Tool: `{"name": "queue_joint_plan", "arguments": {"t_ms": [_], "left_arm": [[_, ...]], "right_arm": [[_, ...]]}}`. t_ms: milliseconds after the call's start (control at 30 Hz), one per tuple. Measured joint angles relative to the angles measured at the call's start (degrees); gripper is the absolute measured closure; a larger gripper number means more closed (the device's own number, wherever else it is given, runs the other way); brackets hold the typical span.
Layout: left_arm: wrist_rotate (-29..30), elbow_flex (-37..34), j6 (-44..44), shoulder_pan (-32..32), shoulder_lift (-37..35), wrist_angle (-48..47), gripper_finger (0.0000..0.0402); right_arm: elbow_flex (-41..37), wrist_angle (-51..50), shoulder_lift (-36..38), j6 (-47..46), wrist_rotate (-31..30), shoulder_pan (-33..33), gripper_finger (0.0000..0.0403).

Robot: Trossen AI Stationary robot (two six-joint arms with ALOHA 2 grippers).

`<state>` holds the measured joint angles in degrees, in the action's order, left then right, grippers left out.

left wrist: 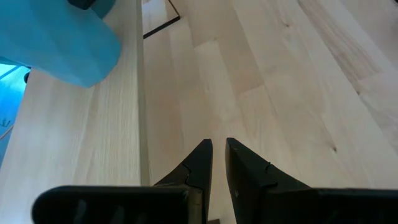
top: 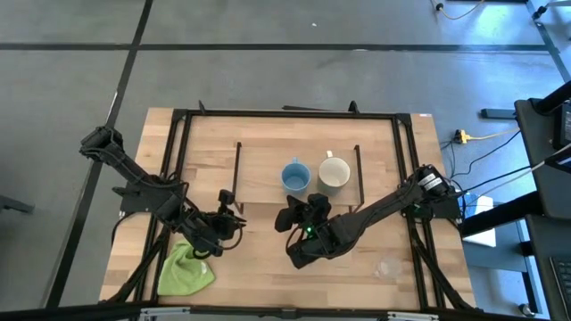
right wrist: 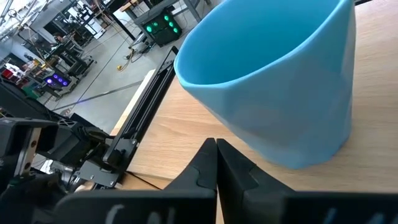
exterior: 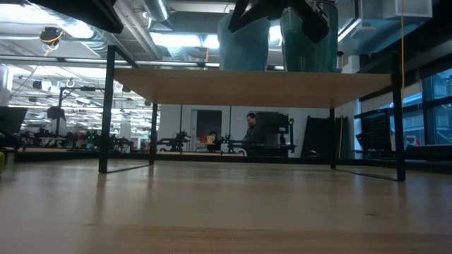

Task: Stack small to large cups/mugs on shelf
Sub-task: Put the blue mug on the shelf

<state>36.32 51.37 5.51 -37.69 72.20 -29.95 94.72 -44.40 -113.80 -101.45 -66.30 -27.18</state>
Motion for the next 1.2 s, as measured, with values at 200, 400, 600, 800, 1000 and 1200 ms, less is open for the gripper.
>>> {"name": "queue_joint_plan", "arguments": {"t_ms": [200, 400, 600, 800, 1000, 1200], "left_arm": [[0.0, 0.0, 0.1, 0.0, 0.0, 0.0, 0.0363], [0.0, 0.0, 0.1, 0.0, 0.0, 0.0, 0.0363], [0.0, 0.0, 0.1, 0.0, 0.0, 0.0, 0.0363], [0.0, 0.0, 0.1, 0.0, 0.0, 0.0, 0.0363], [0.0, 0.0, 0.1, 0.0, 0.0, 0.0, 0.0363], [0.0, 0.0, 0.1, 0.0, 0.0, 0.0, 0.0363]], "right_arm": [[0.0, 0.0, 0.0, 0.0, 0.3, 0.2, 0.0403], [0.0, 0.0, 0.0, 0.1, 0.3, 0.8, 0.0403], [0.0, -0.1, 0.1, 0.1, 0.3, 0.8, 0.0402], [0.0, -0.4, 0.1, 0.1, 0.4, 1.1, 0.0402], [0.0, -0.3, 0.1, 0.1, 0.4, 1.4, 0.0402], [0.0, -0.4, 0.1, 0.2, 0.4, 1.4, 0.0402]]}}
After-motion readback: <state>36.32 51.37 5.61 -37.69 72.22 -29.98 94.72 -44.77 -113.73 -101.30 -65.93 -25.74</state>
